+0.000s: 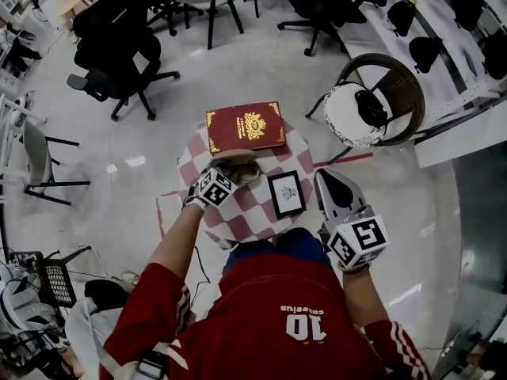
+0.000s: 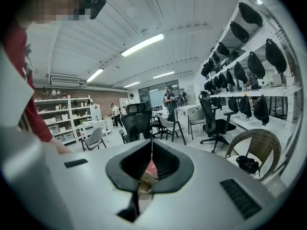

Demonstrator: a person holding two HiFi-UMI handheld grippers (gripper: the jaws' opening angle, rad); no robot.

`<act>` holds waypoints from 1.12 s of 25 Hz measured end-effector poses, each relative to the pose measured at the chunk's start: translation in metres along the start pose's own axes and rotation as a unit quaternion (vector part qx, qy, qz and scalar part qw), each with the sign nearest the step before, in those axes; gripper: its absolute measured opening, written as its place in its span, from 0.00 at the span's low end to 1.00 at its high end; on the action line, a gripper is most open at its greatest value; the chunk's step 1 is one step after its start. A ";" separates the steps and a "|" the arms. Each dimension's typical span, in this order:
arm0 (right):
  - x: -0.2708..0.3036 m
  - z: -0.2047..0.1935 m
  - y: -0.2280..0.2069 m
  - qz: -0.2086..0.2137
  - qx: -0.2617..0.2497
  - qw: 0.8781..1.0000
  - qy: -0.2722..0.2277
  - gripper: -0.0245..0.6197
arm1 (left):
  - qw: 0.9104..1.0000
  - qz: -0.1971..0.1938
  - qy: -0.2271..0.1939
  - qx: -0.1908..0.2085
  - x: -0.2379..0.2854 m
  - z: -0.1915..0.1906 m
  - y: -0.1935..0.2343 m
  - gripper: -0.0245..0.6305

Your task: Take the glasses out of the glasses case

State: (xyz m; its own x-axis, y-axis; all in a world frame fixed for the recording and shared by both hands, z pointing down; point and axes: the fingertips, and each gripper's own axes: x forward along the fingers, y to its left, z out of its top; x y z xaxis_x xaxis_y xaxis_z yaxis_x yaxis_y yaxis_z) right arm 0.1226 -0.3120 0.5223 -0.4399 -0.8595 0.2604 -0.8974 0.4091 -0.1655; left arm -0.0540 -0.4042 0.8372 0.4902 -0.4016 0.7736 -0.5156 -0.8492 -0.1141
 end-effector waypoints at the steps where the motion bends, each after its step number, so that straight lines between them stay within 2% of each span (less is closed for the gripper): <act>1: 0.001 -0.001 0.000 0.002 -0.001 1.000 0.001 0.06 | 1.000 0.006 0.004 0.003 0.003 -0.002 0.001 0.21; 9: 0.007 -0.006 -0.005 0.013 -0.004 1.000 0.007 0.06 | 0.998 0.033 0.041 0.037 0.023 -0.014 0.004 0.21; 14: 0.009 -0.006 -0.010 0.014 0.000 1.000 0.008 0.06 | 0.996 0.050 0.047 0.048 0.026 -0.013 0.007 0.19; 19: 0.009 -0.008 -0.009 0.015 0.002 1.000 0.010 0.06 | 0.995 0.050 0.053 0.065 0.025 -0.014 0.006 0.15; 23: 0.007 -0.008 -0.008 0.013 0.002 1.000 0.011 0.06 | 0.992 0.049 0.060 0.103 0.024 -0.014 0.001 0.11; 28: 0.004 -0.008 -0.005 0.008 0.005 1.000 0.010 0.06 | 0.989 0.051 0.056 0.129 0.019 -0.010 -0.003 0.07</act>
State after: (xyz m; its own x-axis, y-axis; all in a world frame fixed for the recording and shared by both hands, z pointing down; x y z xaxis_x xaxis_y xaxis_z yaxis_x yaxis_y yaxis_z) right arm 0.1252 -0.3149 0.5316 -0.4543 -0.8468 0.2767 -0.8901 0.4190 -0.1792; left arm -0.0505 -0.4060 0.8587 0.3566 -0.4619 0.8121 -0.3551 -0.8710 -0.3395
